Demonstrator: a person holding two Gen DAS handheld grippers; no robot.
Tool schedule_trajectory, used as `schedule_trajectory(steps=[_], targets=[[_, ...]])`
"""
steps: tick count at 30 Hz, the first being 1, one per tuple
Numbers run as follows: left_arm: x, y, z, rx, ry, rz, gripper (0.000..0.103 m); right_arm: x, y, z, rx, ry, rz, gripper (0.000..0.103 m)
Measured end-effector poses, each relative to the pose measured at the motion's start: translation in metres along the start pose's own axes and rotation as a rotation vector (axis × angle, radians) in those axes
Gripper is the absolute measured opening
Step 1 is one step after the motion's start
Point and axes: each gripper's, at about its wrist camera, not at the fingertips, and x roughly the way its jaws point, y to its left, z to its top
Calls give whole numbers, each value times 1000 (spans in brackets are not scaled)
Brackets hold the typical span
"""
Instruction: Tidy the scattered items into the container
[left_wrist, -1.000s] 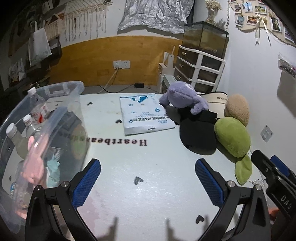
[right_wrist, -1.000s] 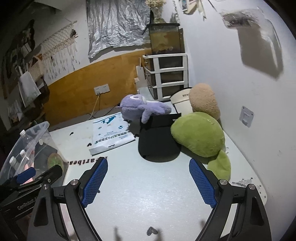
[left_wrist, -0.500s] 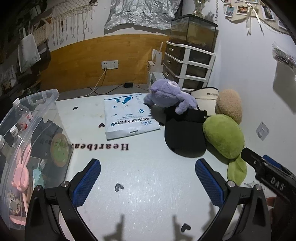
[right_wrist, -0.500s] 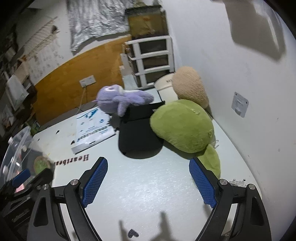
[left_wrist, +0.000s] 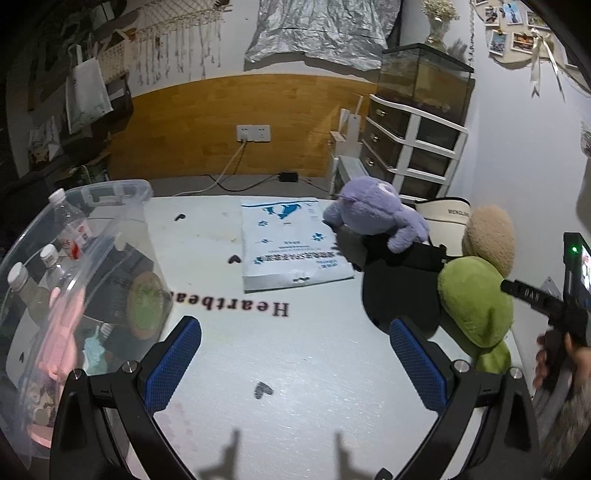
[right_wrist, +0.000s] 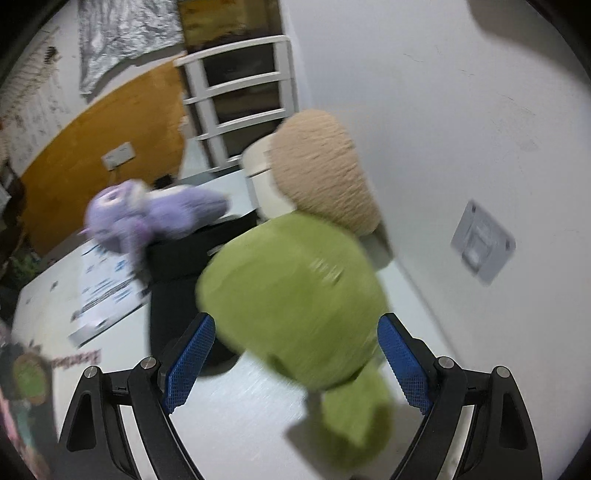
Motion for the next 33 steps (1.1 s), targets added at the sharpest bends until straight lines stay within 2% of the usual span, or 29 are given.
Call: schedule_trajectory(steps=[5, 8, 11, 14, 17, 21, 25, 29, 33], targets=[[-5, 18, 0, -31, -8, 53, 103, 36, -21, 25, 51, 37, -11, 89], [-6, 30, -1, -56, -2, 83, 103, 63, -27, 27, 94, 121, 31, 89], [-9, 39, -3, -70, 0, 103, 103, 71, -25, 19, 174, 158, 75, 89], [-13, 47, -6, -80, -1, 115, 103, 65, -11, 9, 171, 142, 28, 90], [-15, 55, -10, -91, 6, 118, 103, 56, 5, -7, 162, 167, 33, 92], [-18, 64, -12, -101, 8, 110, 103, 42, 34, -28, 70, 204, 17, 99], [-21, 71, -14, -107, 8, 95, 103, 22, 67, -62, -63, 191, -30, 99], [-22, 76, -16, -117, 18, 69, 103, 2, 87, -84, -101, 184, 8, 99], [-23, 79, -16, -116, 22, 39, 103, -18, 107, -101, -107, 226, 120, 100]])
